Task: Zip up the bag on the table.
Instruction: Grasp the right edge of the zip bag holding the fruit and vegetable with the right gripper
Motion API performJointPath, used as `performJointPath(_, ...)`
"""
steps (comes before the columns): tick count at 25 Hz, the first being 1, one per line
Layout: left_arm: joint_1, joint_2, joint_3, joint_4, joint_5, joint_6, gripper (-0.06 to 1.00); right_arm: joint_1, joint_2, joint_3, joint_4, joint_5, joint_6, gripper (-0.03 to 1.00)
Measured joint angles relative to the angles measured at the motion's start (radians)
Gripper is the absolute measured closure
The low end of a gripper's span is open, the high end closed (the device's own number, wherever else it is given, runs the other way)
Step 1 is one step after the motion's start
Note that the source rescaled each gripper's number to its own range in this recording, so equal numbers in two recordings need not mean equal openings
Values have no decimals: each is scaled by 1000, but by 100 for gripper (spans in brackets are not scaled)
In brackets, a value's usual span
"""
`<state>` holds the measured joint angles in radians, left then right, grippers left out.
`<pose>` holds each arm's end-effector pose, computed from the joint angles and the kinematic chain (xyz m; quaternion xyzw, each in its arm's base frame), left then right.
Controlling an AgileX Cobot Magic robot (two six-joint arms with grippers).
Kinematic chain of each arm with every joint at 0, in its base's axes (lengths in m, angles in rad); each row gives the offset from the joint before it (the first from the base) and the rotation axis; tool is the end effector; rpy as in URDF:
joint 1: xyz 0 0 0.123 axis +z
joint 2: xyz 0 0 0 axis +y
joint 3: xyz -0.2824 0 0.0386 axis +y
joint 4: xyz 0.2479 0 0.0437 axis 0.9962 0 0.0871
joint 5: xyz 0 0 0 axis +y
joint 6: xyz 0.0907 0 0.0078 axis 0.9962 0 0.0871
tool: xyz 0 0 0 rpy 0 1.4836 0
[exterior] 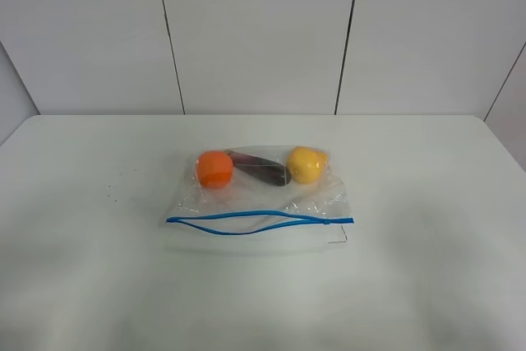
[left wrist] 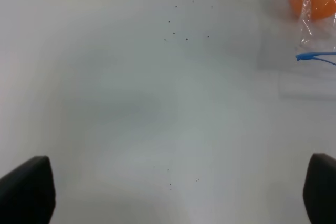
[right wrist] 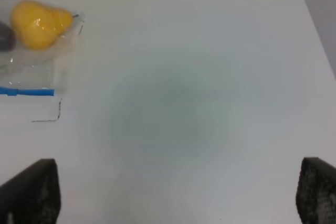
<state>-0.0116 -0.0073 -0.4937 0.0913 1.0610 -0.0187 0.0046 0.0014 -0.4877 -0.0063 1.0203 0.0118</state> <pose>-0.0053 0.0073 0.2756 -0.0048 0.8521 0.0377 0.5219 -0.0016 -0.0005 0.2770 0.0031 0.8462 0.0012 0.5329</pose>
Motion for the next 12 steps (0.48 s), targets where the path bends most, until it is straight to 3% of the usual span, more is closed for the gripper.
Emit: performJointPath(12, 0, 0, 0, 0, 0, 0, -4, 0, 0, 0, 0, 0, 0, -3)
